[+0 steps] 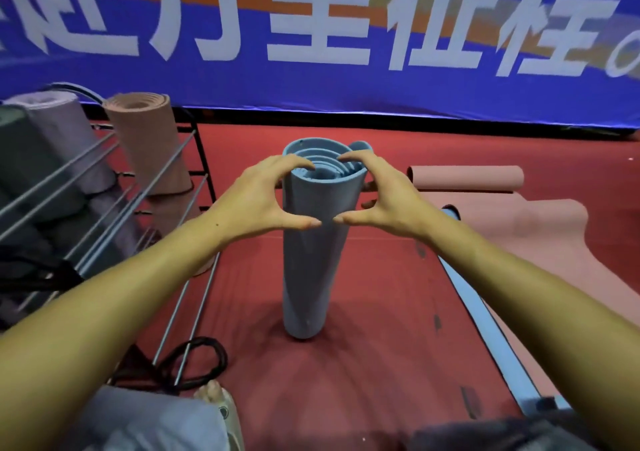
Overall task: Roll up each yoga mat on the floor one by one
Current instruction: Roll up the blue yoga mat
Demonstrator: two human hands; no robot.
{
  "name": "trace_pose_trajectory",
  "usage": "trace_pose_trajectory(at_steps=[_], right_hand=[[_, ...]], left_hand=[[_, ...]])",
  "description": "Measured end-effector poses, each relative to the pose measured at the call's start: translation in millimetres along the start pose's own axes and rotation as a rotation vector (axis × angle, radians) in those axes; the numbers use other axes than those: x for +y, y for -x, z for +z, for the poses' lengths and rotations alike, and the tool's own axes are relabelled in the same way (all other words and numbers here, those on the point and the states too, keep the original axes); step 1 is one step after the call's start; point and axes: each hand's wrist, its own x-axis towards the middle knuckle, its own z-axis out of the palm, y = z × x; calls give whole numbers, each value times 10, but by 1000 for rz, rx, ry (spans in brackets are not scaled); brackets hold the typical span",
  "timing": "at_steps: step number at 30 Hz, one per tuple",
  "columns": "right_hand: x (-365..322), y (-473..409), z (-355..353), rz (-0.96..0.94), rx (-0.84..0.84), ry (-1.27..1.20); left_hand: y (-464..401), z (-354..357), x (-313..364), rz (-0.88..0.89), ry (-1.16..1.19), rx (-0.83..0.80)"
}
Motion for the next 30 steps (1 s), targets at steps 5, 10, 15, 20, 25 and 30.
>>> trace_pose_trajectory(at_steps=[5,10,15,20,25,30], right_hand=[[-137,73,98,-15,24,38],[-392,82,-111,-18,141,70],[-317,36,-191,26,64,230],[-134,139,-135,24,-38,143],[-185,145,-34,-3,-70,173],[-281,140,-41,42,-76,184]], left_hand=[[59,-16,-119,-54,-69,-66],[21,-222,120,15,42,80],[-23,-241,147,-20,146,35],[82,-144,43,15,99,-12],[185,-157,-9,20,39,-26],[178,-107,8,1,16,-70]])
